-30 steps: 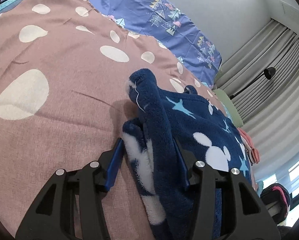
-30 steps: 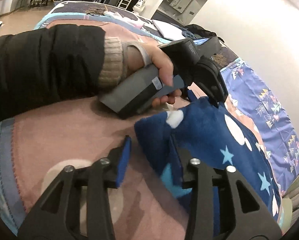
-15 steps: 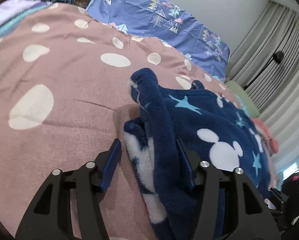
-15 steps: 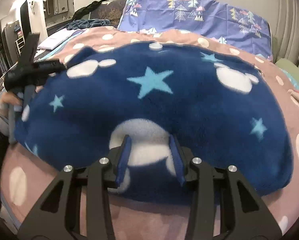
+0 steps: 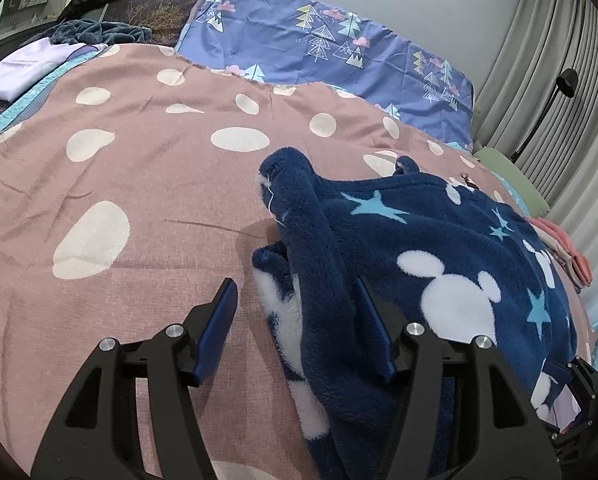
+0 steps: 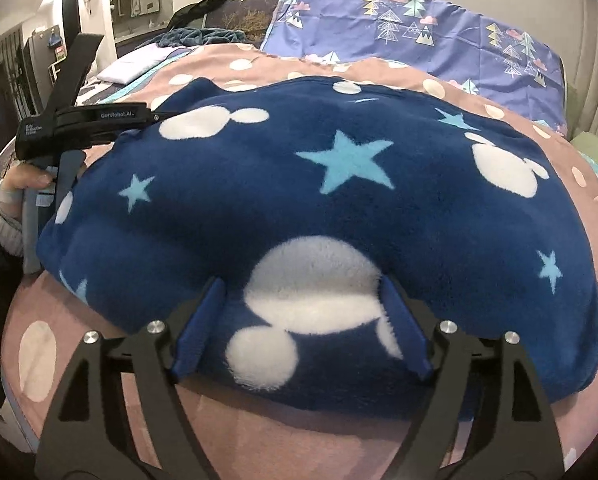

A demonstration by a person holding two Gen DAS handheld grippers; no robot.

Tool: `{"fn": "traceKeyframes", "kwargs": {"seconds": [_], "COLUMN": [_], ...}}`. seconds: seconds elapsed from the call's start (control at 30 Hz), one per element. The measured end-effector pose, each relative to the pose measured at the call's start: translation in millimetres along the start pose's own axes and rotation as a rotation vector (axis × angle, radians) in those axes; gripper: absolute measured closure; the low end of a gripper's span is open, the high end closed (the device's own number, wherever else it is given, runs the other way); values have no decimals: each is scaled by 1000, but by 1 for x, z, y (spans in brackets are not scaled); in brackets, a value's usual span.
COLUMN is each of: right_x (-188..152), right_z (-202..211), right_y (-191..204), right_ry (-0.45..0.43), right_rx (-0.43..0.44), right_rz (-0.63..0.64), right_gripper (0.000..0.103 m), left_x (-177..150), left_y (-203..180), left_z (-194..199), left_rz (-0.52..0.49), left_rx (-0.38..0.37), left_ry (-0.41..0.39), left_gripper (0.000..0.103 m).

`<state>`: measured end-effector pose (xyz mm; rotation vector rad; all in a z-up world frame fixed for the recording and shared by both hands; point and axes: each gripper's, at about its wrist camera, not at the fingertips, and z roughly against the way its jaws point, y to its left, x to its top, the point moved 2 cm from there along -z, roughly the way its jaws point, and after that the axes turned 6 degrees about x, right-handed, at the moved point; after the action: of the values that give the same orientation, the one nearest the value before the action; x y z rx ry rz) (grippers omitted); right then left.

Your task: Fold small clothes

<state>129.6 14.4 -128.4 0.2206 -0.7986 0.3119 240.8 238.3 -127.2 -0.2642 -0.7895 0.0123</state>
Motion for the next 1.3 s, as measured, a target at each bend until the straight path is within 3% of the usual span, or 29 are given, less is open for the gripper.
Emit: {"fn": "traceKeyframes", "kwargs": {"seconds": [0.17, 0.23, 0.3, 0.37, 0.43, 0.5, 0.53, 0.63, 0.73, 0.87, 0.9, 1.0, 1.03, 1.17, 1.3], "right_x": [-1, -1, 1, 7, 10, 9, 5, 3, 15, 55, 63, 51, 48, 60, 101], "right_z": [4, 11, 24, 38, 38, 25, 13, 8, 15, 37, 28, -36, -38, -28, -13], "right_y": [-4, -9, -18, -25, -26, -24, -23, -20, -26, -30, -35, -66, -71, -67, -63], "right_ry": [-30, -55, -101, -142, -136, -77, -29, -20, -14, -151, -140, 80, 48, 60, -20], "right_rx": [-18, -39, -46, -10, -1, -19, -33, -70, -37, -95, -91, -12, 4, -6, -29], "right_rz": [-31, -57, -112, -166, -163, -135, -125, -111, -149, -107, -118, -280, -306, -298, -224], "right_gripper": [36, 53, 79, 80, 80, 79, 79, 79, 80, 81, 81, 80, 80, 79, 78], "left_x": [2, 6, 11, 10, -1, -14, -15, -14, -13, -11, -12, -13, -13, -13, -12], "left_y": [5, 17, 34, 38, 31, 20, 16, 13, 16, 12, 14, 18, 17, 14, 14], "left_z": [5, 22, 38, 38, 20, -4, -4, -1, 0, -1, -2, -4, -4, -5, -5], "left_rz": [26, 83, 161, 175, 142, 107, 87, 67, 88, 88, 101, 135, 130, 121, 127], "left_rx": [-17, -63, -145, -208, -273, -272, -258, -246, -258, -249, -259, -291, -289, -288, -293], "left_ry": [-14, -77, -113, -82, 28, 142, 128, 120, 115, 104, 107, 109, 108, 109, 108], "left_gripper": [40, 41, 47, 47, 47, 45, 45, 44, 44, 43, 41, 37, 36, 32, 32]}}
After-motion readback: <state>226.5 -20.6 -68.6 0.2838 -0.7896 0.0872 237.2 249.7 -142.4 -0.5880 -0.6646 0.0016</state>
